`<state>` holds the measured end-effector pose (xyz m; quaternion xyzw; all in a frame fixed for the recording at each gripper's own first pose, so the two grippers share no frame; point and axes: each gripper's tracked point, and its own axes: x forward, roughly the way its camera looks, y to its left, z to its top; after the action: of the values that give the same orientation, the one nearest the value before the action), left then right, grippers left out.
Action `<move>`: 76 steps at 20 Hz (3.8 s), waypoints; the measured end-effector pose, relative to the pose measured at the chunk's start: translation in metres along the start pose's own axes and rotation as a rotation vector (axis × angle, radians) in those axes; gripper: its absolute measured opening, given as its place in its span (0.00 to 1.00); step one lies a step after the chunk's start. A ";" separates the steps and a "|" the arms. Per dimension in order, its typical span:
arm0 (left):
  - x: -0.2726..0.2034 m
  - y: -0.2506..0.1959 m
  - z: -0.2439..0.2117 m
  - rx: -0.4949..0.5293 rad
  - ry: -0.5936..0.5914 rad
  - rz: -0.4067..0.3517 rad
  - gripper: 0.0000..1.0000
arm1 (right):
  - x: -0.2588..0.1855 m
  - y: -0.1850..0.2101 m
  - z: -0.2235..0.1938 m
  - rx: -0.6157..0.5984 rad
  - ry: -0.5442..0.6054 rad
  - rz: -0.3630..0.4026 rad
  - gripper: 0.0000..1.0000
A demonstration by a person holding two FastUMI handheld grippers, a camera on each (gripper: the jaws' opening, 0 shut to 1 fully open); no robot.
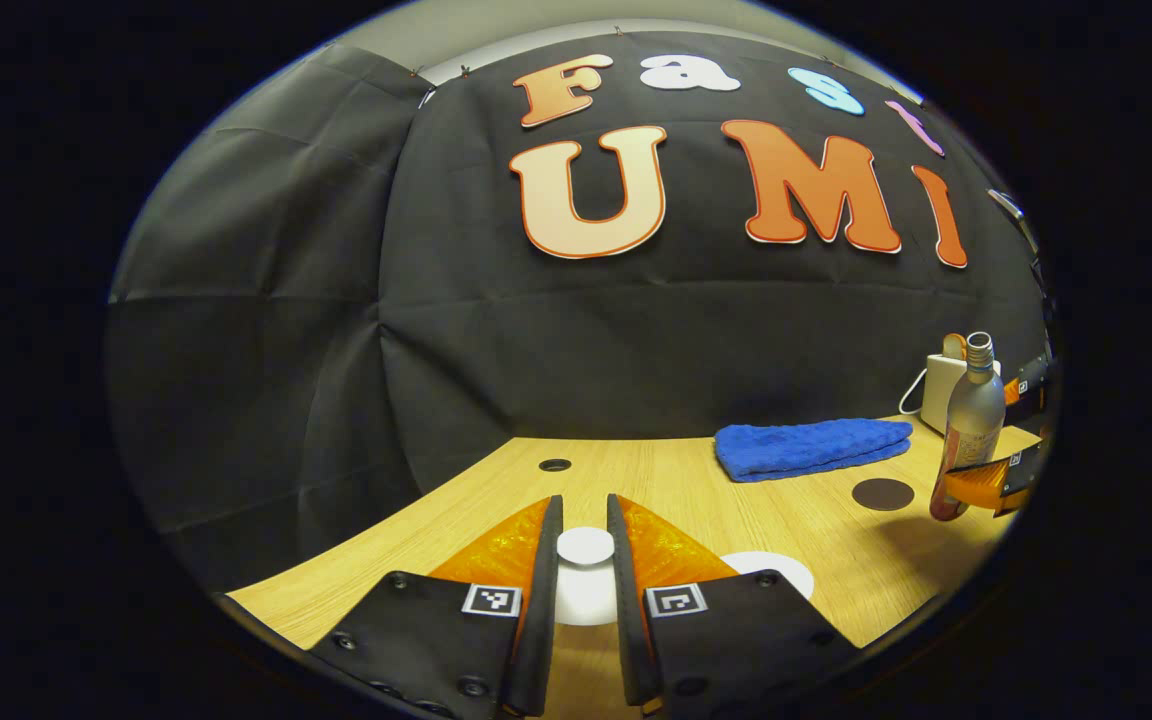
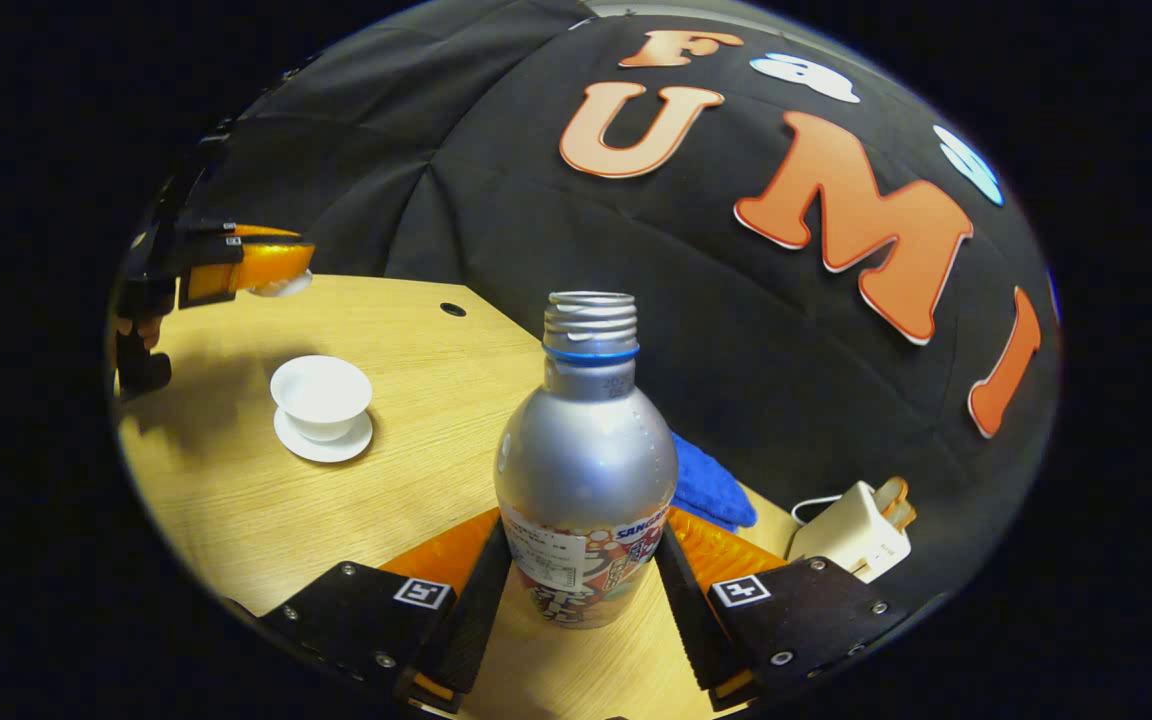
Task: Open the teacup lid with one hand, grasp the water bottle and pour water into the teacup with the other hand; after pouring, place the water bottle on the coaster and then close the teacup lid.
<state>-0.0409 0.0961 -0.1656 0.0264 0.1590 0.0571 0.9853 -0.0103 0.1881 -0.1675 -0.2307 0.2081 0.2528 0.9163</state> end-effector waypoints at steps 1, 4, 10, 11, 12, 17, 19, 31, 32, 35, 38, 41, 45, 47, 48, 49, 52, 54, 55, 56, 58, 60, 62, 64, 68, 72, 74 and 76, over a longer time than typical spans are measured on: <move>0.001 0.007 0.001 -0.002 0.000 0.008 0.31 | 0.003 -0.003 0.005 -0.027 -0.005 -0.008 0.80; -0.003 0.025 0.000 -0.011 0.007 0.043 0.31 | 0.010 -0.002 0.018 -0.101 -0.018 -0.007 0.80; -0.006 0.051 -0.006 -0.013 0.020 0.076 0.36 | 0.022 0.001 0.029 -0.292 -0.024 -0.063 0.80; -0.005 0.053 -0.007 -0.015 0.021 0.079 0.31 | 0.023 0.003 0.029 -0.316 -0.019 -0.065 0.80; -0.005 0.056 -0.008 -0.015 0.023 0.079 0.31 | 0.025 0.004 0.029 -0.339 -0.019 -0.066 0.80; -0.010 0.067 -0.014 -0.022 0.032 0.084 0.32 | 0.031 0.012 0.043 -0.529 -0.037 -0.115 0.79; -0.008 0.073 -0.016 -0.030 0.034 0.087 0.32 | 0.033 0.016 0.046 -0.615 -0.047 -0.129 0.79; -0.018 0.104 -0.031 -0.039 0.046 0.123 0.32 | 0.037 0.023 0.079 -1.049 -0.131 -0.248 0.79; -0.019 0.105 -0.031 -0.039 0.046 0.127 0.31 | 0.038 0.022 0.082 -1.078 -0.141 -0.256 0.79; -0.018 0.106 -0.032 -0.042 0.045 0.131 0.31 | 0.039 0.020 0.091 -1.148 -0.166 -0.286 0.79; -0.019 0.108 -0.033 -0.044 0.044 0.135 0.31 | 0.041 0.022 0.102 -1.223 -0.194 -0.315 0.79; -0.020 0.109 -0.034 -0.047 0.041 0.143 0.32 | 0.040 0.024 0.102 -1.259 -0.212 -0.300 0.79; -0.021 0.109 -0.035 -0.056 0.040 0.151 0.31 | 0.040 0.023 0.107 -1.307 -0.233 -0.312 0.79; -0.022 0.110 -0.035 -0.056 0.041 0.154 0.32 | 0.039 0.022 0.109 -1.325 -0.242 -0.327 0.79; -0.023 0.110 -0.035 -0.057 0.042 0.154 0.32 | 0.039 0.022 0.111 -1.335 -0.249 -0.336 0.78; -0.023 0.109 -0.034 -0.058 0.041 0.153 0.32 | 0.039 0.022 0.111 -1.346 -0.253 -0.343 0.78; -0.023 0.108 -0.036 -0.059 0.037 0.150 0.31 | 0.037 0.023 0.112 -1.375 -0.269 -0.364 0.79; -0.024 0.107 -0.038 -0.059 0.036 0.149 0.32 | 0.031 0.024 0.113 -1.392 -0.279 -0.380 0.79; -0.024 0.107 -0.037 -0.059 0.037 0.148 0.31 | 0.029 0.021 0.115 -1.396 -0.283 -0.389 0.78; -0.025 0.107 -0.037 -0.059 0.035 0.147 0.32 | 0.027 0.014 0.120 -1.405 -0.292 -0.409 0.79; -0.025 0.107 -0.036 -0.056 0.034 0.146 0.31 | 0.026 0.009 0.131 -1.421 -0.307 -0.431 0.79; -0.025 0.107 -0.036 -0.057 0.032 0.144 0.32 | 0.025 0.008 0.138 -1.435 -0.323 -0.438 0.79; -0.025 0.106 -0.037 -0.057 0.029 0.142 0.31 | 0.025 0.006 0.145 -1.450 -0.335 -0.445 0.79; -0.025 0.107 -0.037 -0.061 0.029 0.143 0.32 | 0.026 0.006 0.144 -1.473 -0.342 -0.464 0.78; -0.026 0.106 -0.037 -0.066 0.041 0.140 0.32 | 0.037 0.015 0.144 -1.519 -0.351 -0.447 0.78; -0.026 0.107 -0.036 -0.069 0.033 0.145 0.31 | 0.039 0.037 0.136 -1.551 -0.381 -0.415 0.78; -0.026 0.107 -0.036 -0.071 0.033 0.142 0.31 | 0.047 0.048 0.125 -1.570 -0.378 -0.370 0.78; -0.026 0.107 -0.036 -0.072 0.034 0.139 0.31 | 0.046 0.059 0.119 -1.604 -0.387 -0.351 0.79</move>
<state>-0.0879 0.1998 -0.1841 0.0009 0.1711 0.1317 0.9764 0.0249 0.3128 -0.1133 -0.7932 -0.2342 0.2130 0.5203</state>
